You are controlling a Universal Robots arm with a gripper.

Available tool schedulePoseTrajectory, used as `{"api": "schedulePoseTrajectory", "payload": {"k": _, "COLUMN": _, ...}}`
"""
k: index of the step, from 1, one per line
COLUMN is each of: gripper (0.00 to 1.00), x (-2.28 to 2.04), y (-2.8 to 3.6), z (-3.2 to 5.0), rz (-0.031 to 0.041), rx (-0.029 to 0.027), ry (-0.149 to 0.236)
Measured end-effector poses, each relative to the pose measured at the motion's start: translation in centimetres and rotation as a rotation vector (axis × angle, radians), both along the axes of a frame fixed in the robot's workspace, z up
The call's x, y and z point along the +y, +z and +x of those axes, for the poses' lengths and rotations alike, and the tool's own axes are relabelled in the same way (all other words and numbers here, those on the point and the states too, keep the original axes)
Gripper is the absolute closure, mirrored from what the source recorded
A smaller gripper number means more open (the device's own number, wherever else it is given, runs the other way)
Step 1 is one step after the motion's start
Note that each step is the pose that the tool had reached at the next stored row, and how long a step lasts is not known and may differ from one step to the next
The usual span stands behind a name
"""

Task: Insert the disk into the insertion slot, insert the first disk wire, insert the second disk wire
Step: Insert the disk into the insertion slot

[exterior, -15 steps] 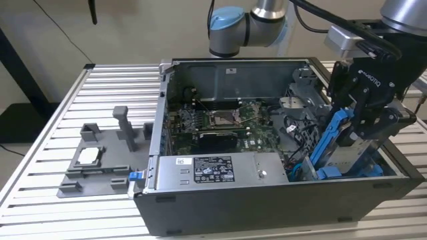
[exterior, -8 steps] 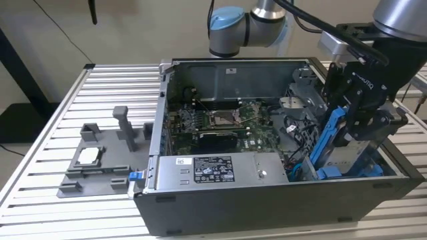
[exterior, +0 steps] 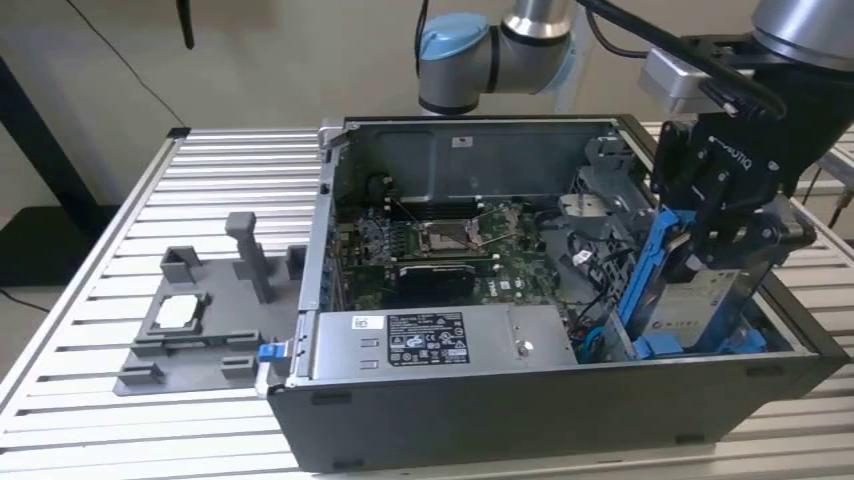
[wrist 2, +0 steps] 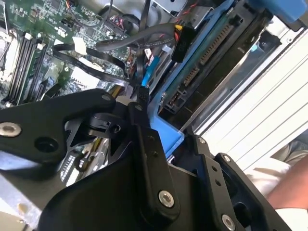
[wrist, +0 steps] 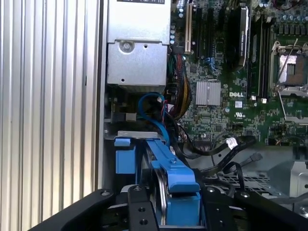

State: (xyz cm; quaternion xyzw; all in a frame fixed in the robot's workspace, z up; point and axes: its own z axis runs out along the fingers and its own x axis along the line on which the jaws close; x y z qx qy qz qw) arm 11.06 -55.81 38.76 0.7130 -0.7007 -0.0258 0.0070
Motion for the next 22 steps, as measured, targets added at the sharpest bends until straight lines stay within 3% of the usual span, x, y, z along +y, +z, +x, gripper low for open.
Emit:
{"api": "schedulePoseTrajectory", "payload": {"k": 4, "gripper": 0.57, "x": -0.02, "y": 0.01, "z": -0.01, "rz": -0.0001, "rx": 0.0000, "ry": 0.000}}
{"api": "schedulePoseTrajectory", "payload": {"k": 5, "gripper": 0.51, "x": -0.02, "y": 0.00, "z": -0.02, "rz": -0.0005, "rx": 0.0000, "ry": 0.000}}
{"api": "schedulePoseTrajectory", "payload": {"k": 7, "gripper": 0.53, "x": -0.03, "y": -0.02, "z": -0.03, "rz": -0.0028, "rx": 0.0001, "ry": 0.000}}
{"api": "schedulePoseTrajectory", "payload": {"k": 9, "gripper": 0.64, "x": -0.12, "y": -0.04, "z": -0.04, "rz": -0.0020, "rx": 0.0000, "ry": 0.000}}
{"api": "schedulePoseTrajectory", "payload": {"k": 12, "gripper": 0.64, "x": -0.47, "y": -0.09, "z": -0.05, "rz": -0.0016, "rx": 0.0000, "ry": -0.001}}
{"api": "schedulePoseTrajectory", "payload": {"k": 16, "gripper": 0.64, "x": -0.54, "y": -0.31, "z": -0.13, "rz": -0.0023, "rx": -0.0013, "ry": -0.001}}
{"api": "schedulePoseTrajectory", "payload": {"k": 20, "gripper": 0.64, "x": -1.13, "y": -0.57, "z": -0.16, "rz": -0.0022, "rx": -0.0015, "ry": -0.004}}
{"api": "schedulePoseTrajectory", "payload": {"k": 22, "gripper": 0.64, "x": -1.15, "y": -0.63, "z": -0.18, "rz": -0.0019, "rx": -0.0015, "ry": -0.004}}
